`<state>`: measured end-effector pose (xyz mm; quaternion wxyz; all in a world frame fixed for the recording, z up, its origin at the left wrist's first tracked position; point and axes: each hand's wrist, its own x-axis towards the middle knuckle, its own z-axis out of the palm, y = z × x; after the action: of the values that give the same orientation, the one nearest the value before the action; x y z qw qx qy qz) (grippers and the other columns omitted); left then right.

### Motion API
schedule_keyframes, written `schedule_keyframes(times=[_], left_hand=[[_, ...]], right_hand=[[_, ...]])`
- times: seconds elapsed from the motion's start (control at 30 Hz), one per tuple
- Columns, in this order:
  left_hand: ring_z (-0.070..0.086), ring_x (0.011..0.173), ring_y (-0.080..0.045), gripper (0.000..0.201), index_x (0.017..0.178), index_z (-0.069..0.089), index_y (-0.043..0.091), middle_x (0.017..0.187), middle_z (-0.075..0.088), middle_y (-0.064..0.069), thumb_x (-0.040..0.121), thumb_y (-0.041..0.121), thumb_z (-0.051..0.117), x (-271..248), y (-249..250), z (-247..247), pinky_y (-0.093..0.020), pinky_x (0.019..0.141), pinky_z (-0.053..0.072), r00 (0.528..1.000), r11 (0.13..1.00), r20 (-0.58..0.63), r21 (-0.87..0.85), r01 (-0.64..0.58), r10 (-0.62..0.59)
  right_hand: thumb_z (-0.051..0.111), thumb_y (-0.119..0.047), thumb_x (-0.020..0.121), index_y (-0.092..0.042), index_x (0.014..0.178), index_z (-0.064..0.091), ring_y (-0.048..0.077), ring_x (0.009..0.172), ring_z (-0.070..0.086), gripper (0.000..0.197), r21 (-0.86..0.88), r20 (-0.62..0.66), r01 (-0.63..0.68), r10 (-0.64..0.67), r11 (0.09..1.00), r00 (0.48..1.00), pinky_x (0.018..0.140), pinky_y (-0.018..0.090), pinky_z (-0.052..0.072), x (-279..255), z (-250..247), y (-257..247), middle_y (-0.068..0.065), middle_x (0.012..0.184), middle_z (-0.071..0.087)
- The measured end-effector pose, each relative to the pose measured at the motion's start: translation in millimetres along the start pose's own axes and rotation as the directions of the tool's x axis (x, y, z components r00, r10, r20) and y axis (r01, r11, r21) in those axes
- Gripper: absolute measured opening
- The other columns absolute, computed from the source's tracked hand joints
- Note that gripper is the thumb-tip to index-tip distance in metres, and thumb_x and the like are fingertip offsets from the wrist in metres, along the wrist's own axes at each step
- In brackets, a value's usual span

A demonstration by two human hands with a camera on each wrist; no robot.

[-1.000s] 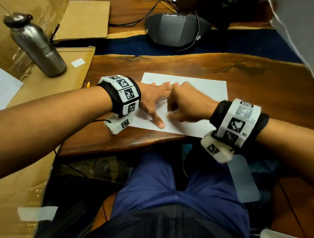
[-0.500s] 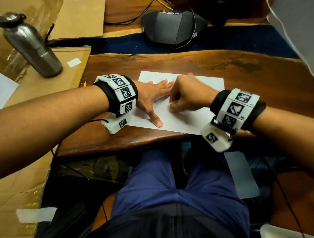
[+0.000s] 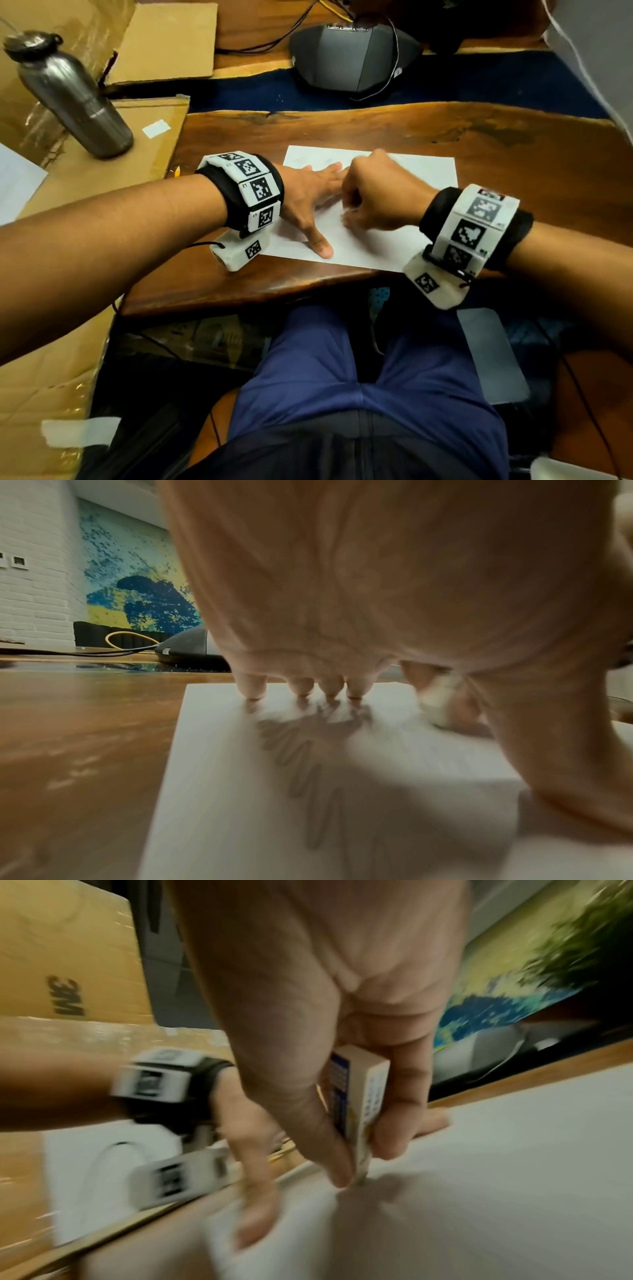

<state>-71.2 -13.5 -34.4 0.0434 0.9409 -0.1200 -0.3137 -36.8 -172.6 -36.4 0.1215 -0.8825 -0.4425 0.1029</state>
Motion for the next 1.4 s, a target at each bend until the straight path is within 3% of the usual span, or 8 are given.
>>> schedule_keyframes(times=[0.13, 0.27, 0.4, 0.57, 0.73, 0.93, 1.07, 1.4], left_hand=[[-0.008, 0.151, -0.02, 0.125, 0.158, -0.001, 0.031, 0.164, -0.018, 0.004, 0.067, 0.061, 0.08, -1.5, 2.8, 0.2, -0.049, 0.122, -0.006, 1.0, 1.0, 0.005, -0.008, -0.024, 0.024], [-0.012, 0.15, -0.019, 0.127, 0.156, -0.009, 0.033, 0.164, -0.02, 0.005, 0.069, 0.061, 0.079, -3.1, 4.8, -0.7, -0.05, 0.12, -0.008, 1.0, 1.0, 0.004, -0.002, -0.009, 0.009], [0.015, 0.148, -0.025, 0.108, 0.155, 0.022, 0.024, 0.164, 0.014, -0.006, 0.07, 0.055, 0.081, -3.8, 6.1, -0.1, -0.043, 0.121, 0.008, 1.0, 0.999, -0.016, -0.043, -0.017, 0.016], [-0.007, 0.151, -0.018, 0.129, 0.157, -0.004, 0.032, 0.165, -0.015, 0.006, 0.065, 0.061, 0.082, -0.9, 2.1, 2.6, -0.05, 0.121, -0.004, 0.999, 0.999, -0.026, -0.024, -0.033, 0.033], [0.012, 0.149, -0.023, 0.109, 0.154, 0.024, 0.025, 0.164, 0.013, -0.005, 0.068, 0.059, 0.081, -3.4, 4.9, 0.6, -0.046, 0.123, 0.008, 0.999, 0.999, -0.019, -0.031, -0.042, 0.042], [-0.015, 0.15, -0.019, 0.131, 0.156, -0.012, 0.033, 0.163, -0.023, 0.006, 0.068, 0.061, 0.08, 0.9, 0.4, 1.9, -0.053, 0.12, -0.009, 0.998, 0.998, -0.014, 0.018, -0.056, 0.056], [-0.015, 0.149, -0.018, 0.13, 0.157, -0.013, 0.029, 0.161, -0.028, 0.003, 0.069, 0.061, 0.079, 2.8, -2.9, 3.5, -0.046, 0.117, -0.012, 0.999, 0.999, -0.007, 0.024, -0.041, 0.042], [-0.017, 0.15, -0.014, 0.106, 0.156, -0.012, 0.032, 0.163, -0.022, 0.007, 0.081, 0.078, 0.047, 27.6, -24.0, 13.6, -0.05, 0.12, -0.011, 0.99, 0.992, -0.111, 0.1, -0.08, 0.091]], right_hand=[[0.079, -0.018, 0.073, -0.017, 0.063, 0.07, 0.001, 0.053, 0.045, 0.013, 0.062, 0.092, 0.079, -0.085, 0.995, 0.992, 0.058, 0.02, 0.039, -8.9, 1.4, -7.9, -0.007, 0.06, 0.061], [0.082, -0.022, 0.074, -0.012, 0.077, 0.077, 0.021, 0.066, 0.063, 0.012, 0.0, -0.021, -0.074, 0.074, 0.997, 0.997, 0.064, 0.035, 0.057, 12.8, -7.7, 14.3, 0.007, 0.077, 0.074], [0.079, -0.015, 0.071, -0.024, 0.059, 0.055, 0.012, 0.059, 0.051, 0.028, 0.085, 0.071, 0.082, -0.088, 0.993, 0.994, 0.058, 0.024, 0.036, -14.0, 6.0, -20.2, -0.001, 0.064, 0.06], [0.082, -0.021, 0.072, -0.018, 0.068, 0.072, 0.021, 0.062, 0.059, 0.012, 0.009, 0.013, -0.049, 0.049, 0.999, 0.999, 0.063, 0.029, 0.051, 11.7, -7.8, 8.9, 0.006, 0.073, 0.072], [0.078, -0.013, 0.069, -0.026, 0.053, 0.051, 0.021, 0.061, 0.051, 0.034, 0.013, 0.098, 0.072, -0.072, 0.997, 0.993, 0.059, 0.026, 0.04, -9.6, 5.9, -17.9, -0.002, 0.06, 0.05], [0.081, -0.018, 0.073, -0.014, 0.072, 0.074, 0.017, 0.061, 0.057, 0.008, 0.012, -0.055, -0.067, 0.067, 0.998, 0.996, 0.059, 0.025, 0.044, 9.3, -2.2, 13.5, 0.004, 0.07, 0.068], [0.082, -0.022, 0.075, -0.015, 0.076, 0.077, 0.005, 0.059, 0.052, 0.009, 0.063, 0.091, 0.045, -0.051, 0.997, 0.995, 0.059, 0.022, 0.042, -10.6, 4.0, -3.8, -0.004, 0.07, 0.066], [0.084, -0.028, 0.08, -0.014, 0.083, 0.078, 0.019, 0.077, 0.069, 0.015, 0.235, 0.11, -0.365, 0.349, 0.901, 0.931, 0.076, 0.035, 0.058, 10.1, -24.3, 91.2, 0.005, 0.084, 0.076]])
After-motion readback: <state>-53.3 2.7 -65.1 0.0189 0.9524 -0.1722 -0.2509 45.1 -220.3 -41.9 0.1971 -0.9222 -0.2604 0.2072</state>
